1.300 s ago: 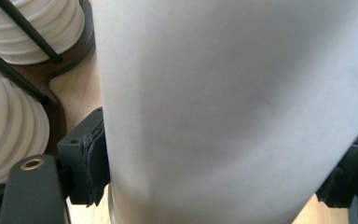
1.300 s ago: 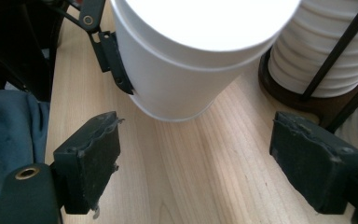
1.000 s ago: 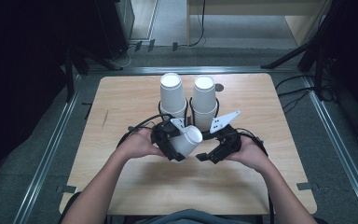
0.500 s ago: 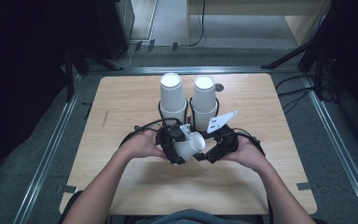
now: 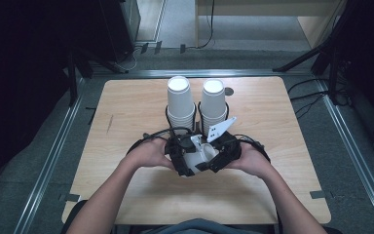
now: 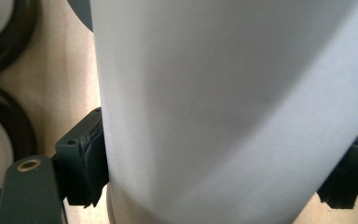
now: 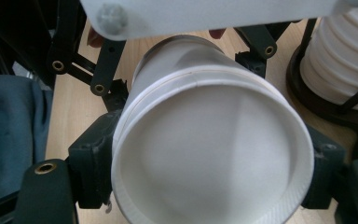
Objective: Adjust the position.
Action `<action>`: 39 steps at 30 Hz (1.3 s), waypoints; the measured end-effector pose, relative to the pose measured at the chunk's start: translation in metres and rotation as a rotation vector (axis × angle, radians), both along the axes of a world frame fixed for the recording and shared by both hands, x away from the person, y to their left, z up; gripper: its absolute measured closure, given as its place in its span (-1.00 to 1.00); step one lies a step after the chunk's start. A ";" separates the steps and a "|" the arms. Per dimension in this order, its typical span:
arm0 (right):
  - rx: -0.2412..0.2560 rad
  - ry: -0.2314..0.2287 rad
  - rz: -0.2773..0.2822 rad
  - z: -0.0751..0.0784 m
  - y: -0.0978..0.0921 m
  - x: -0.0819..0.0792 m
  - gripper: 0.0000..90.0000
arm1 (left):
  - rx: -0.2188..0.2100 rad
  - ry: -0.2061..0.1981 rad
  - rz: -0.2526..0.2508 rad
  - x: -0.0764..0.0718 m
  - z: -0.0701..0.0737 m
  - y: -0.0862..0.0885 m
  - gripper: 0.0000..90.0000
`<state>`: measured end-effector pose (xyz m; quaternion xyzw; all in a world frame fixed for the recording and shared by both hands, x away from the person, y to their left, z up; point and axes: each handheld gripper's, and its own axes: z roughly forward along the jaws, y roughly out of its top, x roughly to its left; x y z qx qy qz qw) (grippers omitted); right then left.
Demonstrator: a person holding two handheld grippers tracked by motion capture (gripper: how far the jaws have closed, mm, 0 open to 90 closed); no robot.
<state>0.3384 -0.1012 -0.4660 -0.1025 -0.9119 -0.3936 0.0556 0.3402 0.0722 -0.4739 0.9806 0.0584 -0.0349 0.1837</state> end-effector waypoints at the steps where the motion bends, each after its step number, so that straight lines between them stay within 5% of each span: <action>1: -0.001 0.004 -0.004 0.000 0.000 0.000 -0.47 | 0.000 0.000 0.000 0.000 0.000 0.000 -0.68; 5: -0.010 -0.009 -0.009 0.001 -0.001 -0.001 -0.47 | -0.043 -0.050 -0.002 -0.003 0.002 0.004 -0.73; 7: -0.014 -0.006 -0.015 0.002 -0.002 -0.001 -0.47 | -0.088 -0.026 0.031 -0.003 0.004 0.004 -0.97; 15: 0.017 -0.022 -0.027 0.007 -0.011 0.000 -0.48 | -0.185 -0.075 0.070 0.000 0.010 0.013 -1.00; 22: 0.050 -0.032 -0.056 0.009 -0.021 0.000 -0.48 | -0.323 -0.032 0.110 0.005 0.013 0.026 -1.00; 30: 0.086 -0.036 -0.074 0.012 -0.030 0.000 -0.48 | -0.406 0.008 0.136 0.006 0.010 0.033 -1.00; 39: 0.139 -0.028 -0.068 0.019 -0.034 0.000 -0.48 | -0.425 0.017 0.137 0.005 0.004 0.032 -1.00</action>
